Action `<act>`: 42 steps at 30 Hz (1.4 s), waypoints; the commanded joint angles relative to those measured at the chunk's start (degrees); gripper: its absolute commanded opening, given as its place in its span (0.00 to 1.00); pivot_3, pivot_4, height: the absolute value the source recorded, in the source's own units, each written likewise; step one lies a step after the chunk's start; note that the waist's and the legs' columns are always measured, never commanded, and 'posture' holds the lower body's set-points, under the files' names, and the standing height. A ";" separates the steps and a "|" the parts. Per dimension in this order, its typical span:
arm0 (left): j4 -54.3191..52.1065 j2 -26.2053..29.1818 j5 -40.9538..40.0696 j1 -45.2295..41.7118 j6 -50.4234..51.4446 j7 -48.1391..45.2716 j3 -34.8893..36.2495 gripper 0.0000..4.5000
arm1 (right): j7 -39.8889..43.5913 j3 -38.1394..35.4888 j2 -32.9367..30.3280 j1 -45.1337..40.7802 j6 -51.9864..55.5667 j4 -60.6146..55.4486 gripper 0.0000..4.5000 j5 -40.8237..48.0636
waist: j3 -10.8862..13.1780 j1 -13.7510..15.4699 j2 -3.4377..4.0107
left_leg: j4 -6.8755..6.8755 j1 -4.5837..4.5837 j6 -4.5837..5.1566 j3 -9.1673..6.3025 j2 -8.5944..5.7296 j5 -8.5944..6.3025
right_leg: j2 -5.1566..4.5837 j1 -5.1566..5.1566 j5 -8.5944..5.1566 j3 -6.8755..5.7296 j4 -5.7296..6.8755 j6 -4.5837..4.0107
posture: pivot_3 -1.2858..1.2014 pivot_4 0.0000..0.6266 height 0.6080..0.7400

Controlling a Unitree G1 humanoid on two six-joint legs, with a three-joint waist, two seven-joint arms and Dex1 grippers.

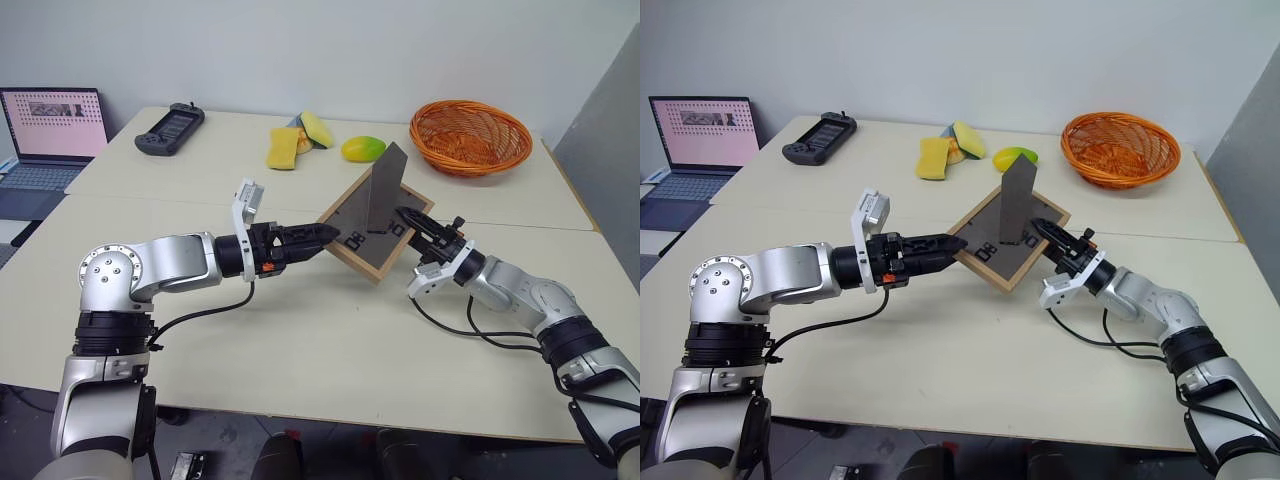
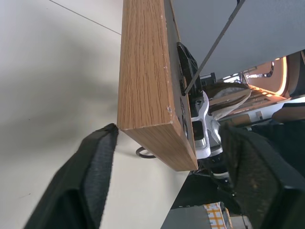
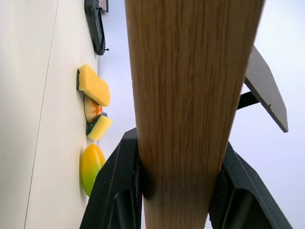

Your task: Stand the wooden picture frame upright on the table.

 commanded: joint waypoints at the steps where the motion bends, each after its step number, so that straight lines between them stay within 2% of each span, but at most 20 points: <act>1: -2.57 1.10 -0.52 -1.20 0.07 -1.27 0.70 0.99 | -0.65 -1.08 -0.41 -1.81 -0.19 -1.05 0.32 1.49 | 0.00 0.00 0.00 | 0.00 0.00 0.00 0.00 0.00 0.00 | 0.00 0.00 0.00 0.00 0.00 0.00 | 0.52 0.24 1.00; 4: -5.50 3.13 1.86 -0.72 -1.15 -3.42 1.71 0.99 | -0.43 -1.18 -0.42 -1.91 -0.30 -0.87 0.32 1.82 | 0.00 -0.04 0.00 | 0.00 0.00 0.00 0.00 0.00 0.00 | 0.00 0.00 0.00 -0.01 0.00 0.00 | 0.52 0.24 1.00; 9: -15.93 8.85 21.10 1.98 -8.03 -21.40 6.96 0.99 | 3.55 -2.87 0.08 -2.34 -1.97 0.73 0.32 7.89 | 0.01 -0.19 0.00 | -0.03 0.00 -0.02 0.01 0.01 0.01 | 0.01 0.00 -0.01 -0.01 -0.01 -0.02 | 0.52 0.24 1.00; 12: -26.51 13.97 32.94 8.37 -14.49 -31.14 9.37 0.99 | 14.17 -2.89 1.55 -3.38 -6.28 3.13 0.32 21.27 | 0.01 -0.58 0.00 | -0.03 0.00 -0.03 0.04 0.01 0.02 | 0.00 0.02 -0.02 -0.02 -0.02 -0.04 | 0.52 0.24 1.00; 16: -35.60 15.19 36.55 16.80 -17.68 -34.53 13.01 0.99 | 29.98 -1.98 4.43 -4.46 -7.61 4.11 0.32 38.43 | 0.03 -0.98 -0.03 | -0.06 0.00 0.02 -0.01 0.03 -0.01 | -0.02 0.12 -0.03 -0.08 -0.11 -0.05 | 0.52 0.24 1.00; 18: -39.05 14.73 37.02 20.90 -18.33 -34.43 14.68 0.99 | 41.02 -2.38 7.67 -4.14 -1.16 2.56 0.32 49.71 | 0.03 -1.21 -0.02 | -0.04 0.01 0.16 -0.12 0.03 -0.08 | -0.06 0.23 -0.03 -0.23 -0.14 -0.06 | 0.52 0.24 1.00; 21: -42.82 14.88 38.67 26.87 -19.37 -34.57 17.19 0.99 | 59.70 -3.08 12.27 -1.57 18.43 -5.55 0.32 69.92 | 0.05 -1.61 -0.01 | -0.03 0.06 0.19 -0.29 0.07 -0.09 | -0.09 0.39 -0.05 -0.51 -0.13 -0.08 | 0.52 0.24 1.00; 25: -42.87 15.83 38.27 29.57 -19.95 -34.87 20.45 0.99 | 71.24 -5.01 13.72 1.10 34.92 -15.44 0.32 82.58 | 0.14 -1.12 0.10 | -0.04 0.09 0.20 -0.70 0.08 -0.09 | -0.13 0.55 -0.18 -0.95 -0.04 -0.28 | 0.52 0.24 1.00; 28: -42.57 17.59 38.63 31.29 -19.34 -36.53 23.01 0.99 | 74.22 -6.81 14.91 1.39 41.92 -17.56 0.32 86.02 | 0.16 -0.75 0.11 | -0.05 0.07 0.20 -0.81 0.03 -0.09 | -0.13 0.57 -0.28 -1.04 -0.05 -0.29 | 0.52 0.24 1.00; 35: -46.42 21.05 41.04 39.67 -19.03 -42.48 27.66 0.99 | 78.56 -9.98 17.87 2.06 50.62 -17.46 0.32 88.38 | 0.18 -0.55 0.14 | -0.15 0.07 0.20 -0.76 0.03 -0.10 | -0.13 0.49 -0.49 -1.04 -0.06 -0.36 | 0.52 0.24 1.00; 42: -46.78 21.85 40.54 41.45 -18.91 -42.79 30.77 0.99 | 83.13 -10.18 20.10 7.08 55.35 -18.56 0.32 88.46 | 0.19 -0.38 0.13 | -0.19 0.07 0.20 -0.76 0.03 -0.10 | -0.12 0.50 -0.60 -1.04 -0.09 -0.38 | 0.52 0.24 1.00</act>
